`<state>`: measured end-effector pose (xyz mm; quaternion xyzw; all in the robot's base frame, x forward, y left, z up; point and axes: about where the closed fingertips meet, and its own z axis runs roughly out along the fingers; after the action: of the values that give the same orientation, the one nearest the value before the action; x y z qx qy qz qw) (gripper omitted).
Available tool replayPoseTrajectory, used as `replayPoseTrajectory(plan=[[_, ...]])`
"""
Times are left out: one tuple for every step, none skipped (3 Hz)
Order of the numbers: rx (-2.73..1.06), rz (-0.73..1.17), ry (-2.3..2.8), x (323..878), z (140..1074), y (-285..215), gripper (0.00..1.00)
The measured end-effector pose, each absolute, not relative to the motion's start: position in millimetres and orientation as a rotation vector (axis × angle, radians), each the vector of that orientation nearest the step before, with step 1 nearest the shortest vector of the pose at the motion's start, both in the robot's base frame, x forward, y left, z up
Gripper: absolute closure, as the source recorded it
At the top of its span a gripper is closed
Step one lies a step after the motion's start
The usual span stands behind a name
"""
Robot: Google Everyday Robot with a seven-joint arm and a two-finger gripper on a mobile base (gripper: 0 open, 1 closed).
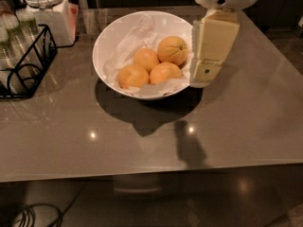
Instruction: Pick orange from white bowl
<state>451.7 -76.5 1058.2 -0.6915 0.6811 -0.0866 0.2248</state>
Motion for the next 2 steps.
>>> replayPoseTrajectory(plan=[[-1.893, -0.268, 1.881, 450.5, 1061.8, -78.8, 0.0], [-1.924, -0.28, 1.828, 474.7, 1069.8, -78.2, 0.0]])
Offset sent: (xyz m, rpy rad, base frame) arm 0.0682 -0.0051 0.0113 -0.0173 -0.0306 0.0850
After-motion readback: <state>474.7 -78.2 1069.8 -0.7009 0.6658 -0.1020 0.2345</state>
